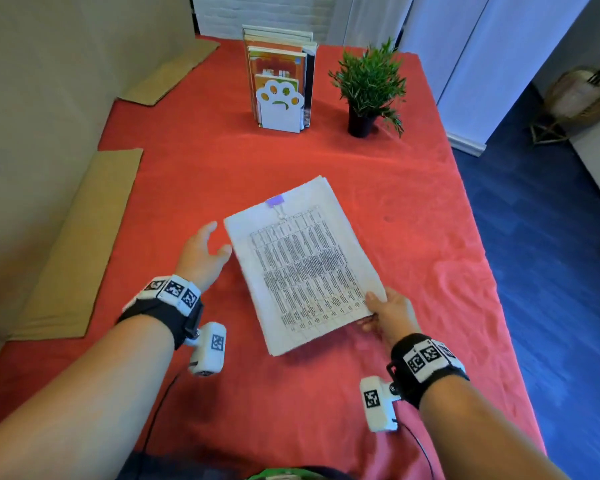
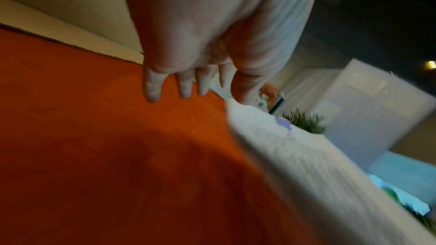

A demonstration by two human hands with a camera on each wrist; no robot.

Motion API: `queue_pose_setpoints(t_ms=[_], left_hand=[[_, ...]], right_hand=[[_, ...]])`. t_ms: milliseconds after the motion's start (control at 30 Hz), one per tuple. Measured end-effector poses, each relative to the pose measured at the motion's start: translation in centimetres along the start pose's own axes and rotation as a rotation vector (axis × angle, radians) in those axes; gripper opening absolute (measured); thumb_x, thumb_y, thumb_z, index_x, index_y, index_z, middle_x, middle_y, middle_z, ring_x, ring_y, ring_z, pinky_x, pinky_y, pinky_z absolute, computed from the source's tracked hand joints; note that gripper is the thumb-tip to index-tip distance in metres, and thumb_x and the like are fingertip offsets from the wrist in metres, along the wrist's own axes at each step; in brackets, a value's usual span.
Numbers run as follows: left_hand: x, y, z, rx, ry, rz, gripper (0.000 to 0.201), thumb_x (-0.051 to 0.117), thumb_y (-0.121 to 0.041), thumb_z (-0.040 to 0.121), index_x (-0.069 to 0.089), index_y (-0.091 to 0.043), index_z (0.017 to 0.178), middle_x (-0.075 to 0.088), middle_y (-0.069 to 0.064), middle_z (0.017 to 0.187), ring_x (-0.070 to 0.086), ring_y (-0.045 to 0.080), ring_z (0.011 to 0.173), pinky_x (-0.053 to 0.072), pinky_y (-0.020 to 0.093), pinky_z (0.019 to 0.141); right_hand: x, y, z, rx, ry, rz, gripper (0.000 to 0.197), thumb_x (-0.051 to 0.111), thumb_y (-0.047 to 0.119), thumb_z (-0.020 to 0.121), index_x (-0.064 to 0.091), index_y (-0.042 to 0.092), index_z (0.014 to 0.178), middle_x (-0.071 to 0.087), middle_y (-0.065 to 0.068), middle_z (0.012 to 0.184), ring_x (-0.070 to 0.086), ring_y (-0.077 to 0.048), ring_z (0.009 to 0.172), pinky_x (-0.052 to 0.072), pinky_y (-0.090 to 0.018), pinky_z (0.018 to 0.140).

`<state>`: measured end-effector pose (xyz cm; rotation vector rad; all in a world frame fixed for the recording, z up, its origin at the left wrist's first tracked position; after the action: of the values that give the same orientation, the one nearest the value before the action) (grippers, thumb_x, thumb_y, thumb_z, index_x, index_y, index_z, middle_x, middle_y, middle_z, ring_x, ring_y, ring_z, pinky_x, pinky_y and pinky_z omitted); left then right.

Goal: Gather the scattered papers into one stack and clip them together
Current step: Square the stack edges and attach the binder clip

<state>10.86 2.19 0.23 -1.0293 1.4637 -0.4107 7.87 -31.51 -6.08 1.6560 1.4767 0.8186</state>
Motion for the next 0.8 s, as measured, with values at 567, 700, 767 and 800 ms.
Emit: queue_pose_setpoints(t_ms=[567, 700, 767, 800], left_hand=[[5.0, 6.9, -4.7, -0.241, 0.301, 0.672, 0.114, 0.079, -0.044, 0.065, 0.002, -0.038, 0.149, -0.015, -0.001, 0.159, -0.005, 0.030, 0.148, 0.031, 0.068, 0.103], [4.9, 6.6, -4.7, -0.246, 0.284, 0.676, 0.113, 0.078, -0.043, 0.065, 0.002, -0.039, 0.149, -0.014, -0.002, 0.159, -0.005, 0.029, 0.148, 0.032, 0.068, 0.102], [5.0, 6.7, -4.8, -0.250, 0.284, 0.678, 0.113, 0.078, -0.044, 0.066, 0.002, -0.039, 0.149, -0.015, -0.002, 0.159, -0.005, 0.028, 0.148, 0.032, 0.067, 0.102], [4.9, 6.6, -4.9, -0.246, 0.272, 0.671, 0.113, 0.078, -0.044, 0.066, 0.002, -0.040, 0.149, -0.015, -0.002, 0.159, -0.005, 0.028, 0.148, 0.032, 0.067, 0.103]], right_hand=[[-5.5, 5.3, 12.5, 0.078, -0.378, -0.018, 0.014, 0.047, 0.005, 0.093, 0.051, 0.007, 0.080, 0.052, -0.008, 0.062, 0.042, -0.005, 0.025, 0.038, -0.013, 0.029], [-5.3, 6.3, 14.2, 0.049, -0.363, -0.025, 0.018, 0.043, 0.009, 0.097, 0.048, 0.008, 0.079, 0.053, -0.008, 0.064, 0.049, -0.011, 0.040, 0.044, -0.018, 0.031], [-5.7, 6.6, 15.0, 0.012, -0.355, -0.036, 0.009, 0.041, 0.005, 0.096, 0.047, 0.006, 0.089, 0.058, -0.010, 0.067, 0.055, -0.009, 0.039, 0.049, -0.019, 0.035], [-6.0, 6.4, 15.6, 0.004, -0.344, -0.061, 0.005, 0.044, 0.002, 0.093, 0.046, 0.006, 0.093, 0.061, -0.012, 0.073, 0.060, -0.010, 0.044, 0.053, -0.020, 0.040]])
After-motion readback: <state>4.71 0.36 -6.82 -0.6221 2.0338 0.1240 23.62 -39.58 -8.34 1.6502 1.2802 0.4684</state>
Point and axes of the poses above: each hand's wrist, its own z-axis towards the middle knuckle, its own x-axis out of the palm, y = z × x, the point moved 4 cm from there along z, towards the middle knuckle
